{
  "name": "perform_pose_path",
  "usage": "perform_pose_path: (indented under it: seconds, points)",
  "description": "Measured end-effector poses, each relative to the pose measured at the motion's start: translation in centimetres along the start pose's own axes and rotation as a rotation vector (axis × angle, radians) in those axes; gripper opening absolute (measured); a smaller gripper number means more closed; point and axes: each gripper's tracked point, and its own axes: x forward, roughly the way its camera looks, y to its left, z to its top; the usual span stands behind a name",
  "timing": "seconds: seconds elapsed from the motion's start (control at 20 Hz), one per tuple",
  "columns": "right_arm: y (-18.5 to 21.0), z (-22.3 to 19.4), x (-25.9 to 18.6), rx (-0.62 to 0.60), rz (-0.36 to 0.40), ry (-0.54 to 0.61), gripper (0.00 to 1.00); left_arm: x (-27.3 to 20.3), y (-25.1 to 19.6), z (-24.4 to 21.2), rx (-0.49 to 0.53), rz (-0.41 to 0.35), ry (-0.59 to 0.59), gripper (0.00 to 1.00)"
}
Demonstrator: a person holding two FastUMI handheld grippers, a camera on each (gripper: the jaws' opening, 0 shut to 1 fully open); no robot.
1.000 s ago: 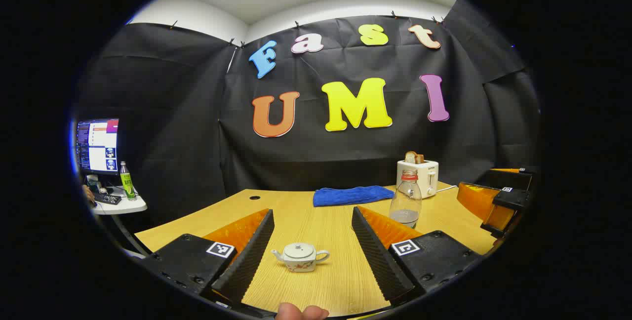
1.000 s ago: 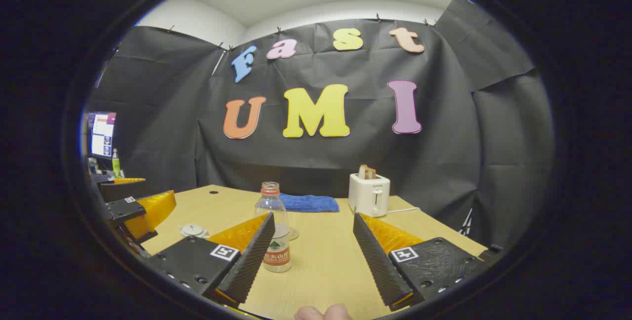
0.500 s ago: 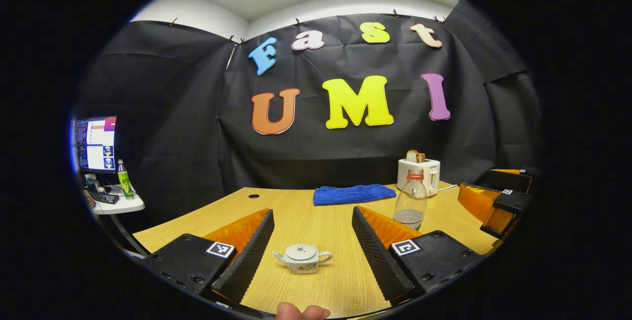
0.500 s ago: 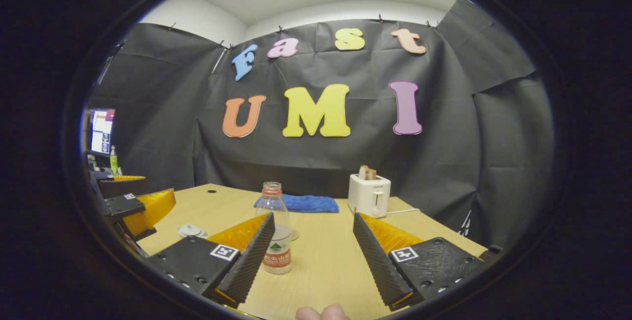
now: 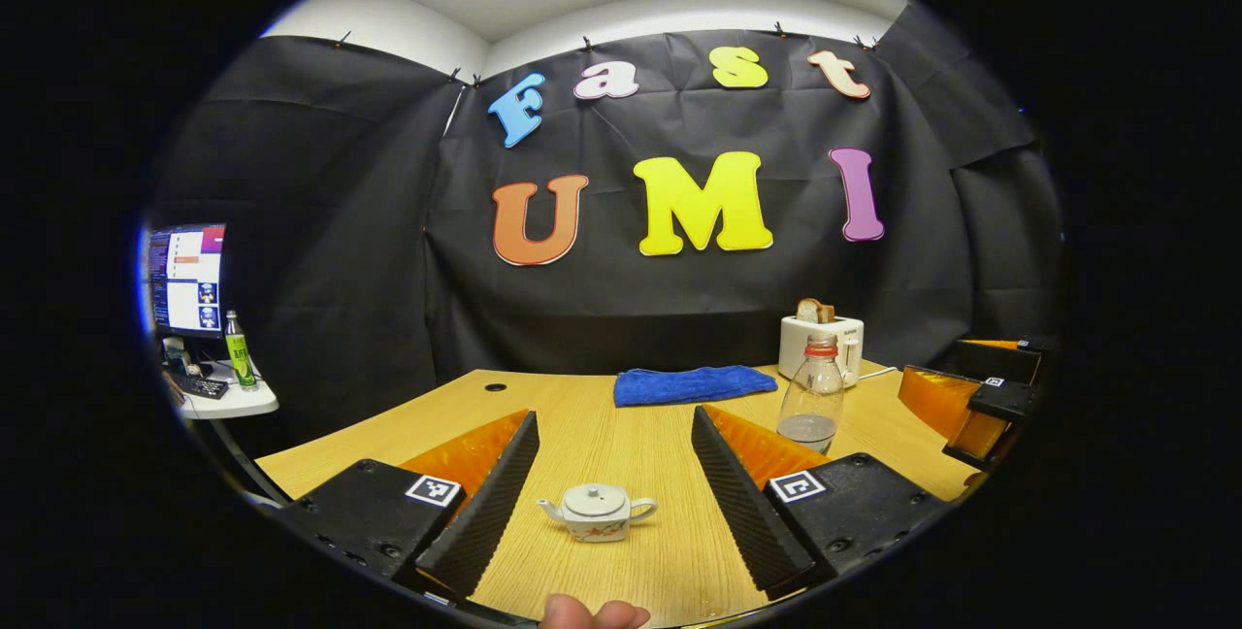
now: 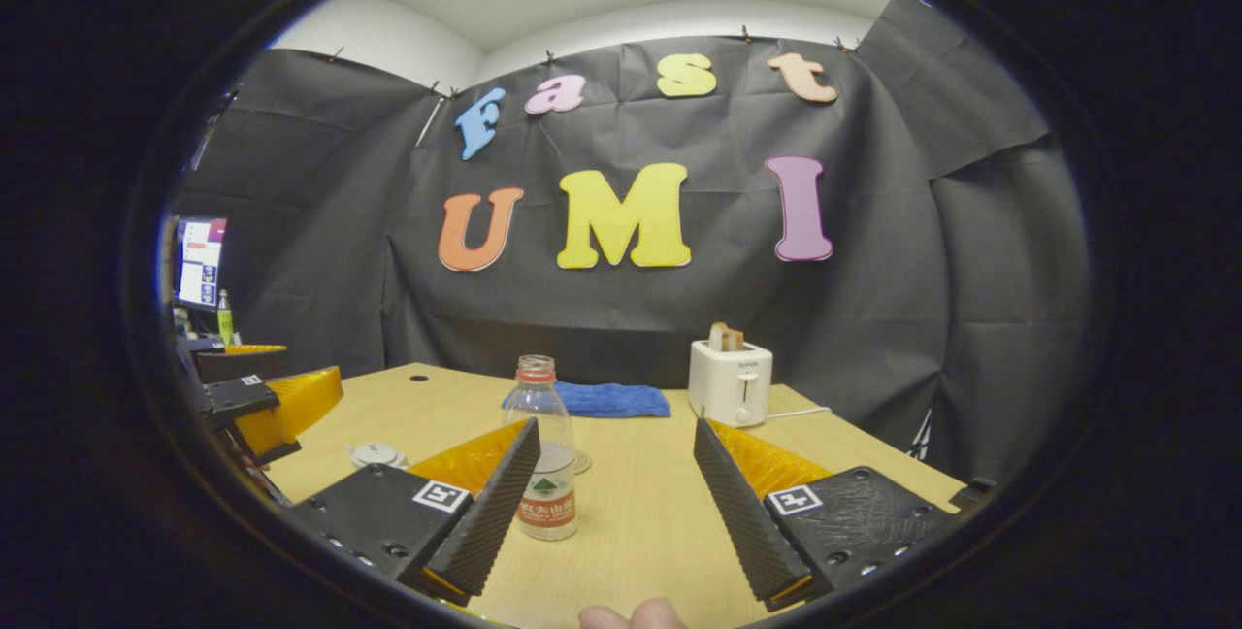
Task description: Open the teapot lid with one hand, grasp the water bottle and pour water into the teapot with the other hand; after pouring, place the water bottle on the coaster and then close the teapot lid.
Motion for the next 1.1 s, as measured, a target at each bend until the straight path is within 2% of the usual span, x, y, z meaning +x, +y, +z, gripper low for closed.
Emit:
perform_pose_path:
  seconds: [0.15, 0.2, 0.25, 0.35, 0.4, 0.6, 0.85, 0.9, 0.95, 1.0, 1.1]
  points:
    - [0.2, -0.7, 0.3, -0.005, 0.006, 0.010, 0.99, -0.1, 0.1, -0.3, -0.004, -0.005, -0.002, 0.99]
    - [0.2, -0.8, 0.4, -0.004, 0.007, 0.015, 0.96, -0.1, 0.3, -0.4, -0.004, -0.006, -0.001, 0.99]
    - [0.2, -0.9, 0.5, -0.005, 0.007, 0.015, 0.99, -0.1, 0.4, -0.5, -0.004, -0.005, -0.001, 0.99]
    - [0.3, -1.0, 0.6, -0.005, 0.009, 0.011, 0.95, 0.0, 0.8, -0.9, -0.004, -0.003, 0.009, 0.99]
    - [0.3, -1.1, 0.6, -0.007, 0.012, 0.015, 0.99, 0.0, 0.9, -1.1, -0.004, -0.004, 0.015, 0.99]
    - [0.1, -1.9, 1.1, -0.008, 0.009, 0.030, 0.98, 0.3, 1.3, -2.6, 0.008, -0.018, 0.047, 0.99]
    - [-0.1, -3.2, 1.7, -0.016, 0.005, 0.058, 0.95, 1.2, 1.9, -5.4, 0.004, -0.030, 0.126, 0.99]
    - [-0.2, -3.4, 1.8, -0.021, 0.003, 0.061, 0.95, 1.5, 1.9, -5.8, -0.004, -0.037, 0.139, 0.95]
    - [-0.3, -3.6, 1.8, -0.027, -0.001, 0.065, 0.98, 1.9, 1.8, -6.2, -0.011, -0.044, 0.151, 1.00]
    - [-0.5, -3.7, 1.9, -0.034, -0.006, 0.069, 0.95, 2.2, 1.9, -6.6, -0.015, -0.049, 0.166, 1.00]
    - [-1.0, -3.9, 1.9, -0.041, -0.016, 0.073, 0.96, 2.8, 1.9, -7.4, -0.015, -0.060, 0.197, 0.95]
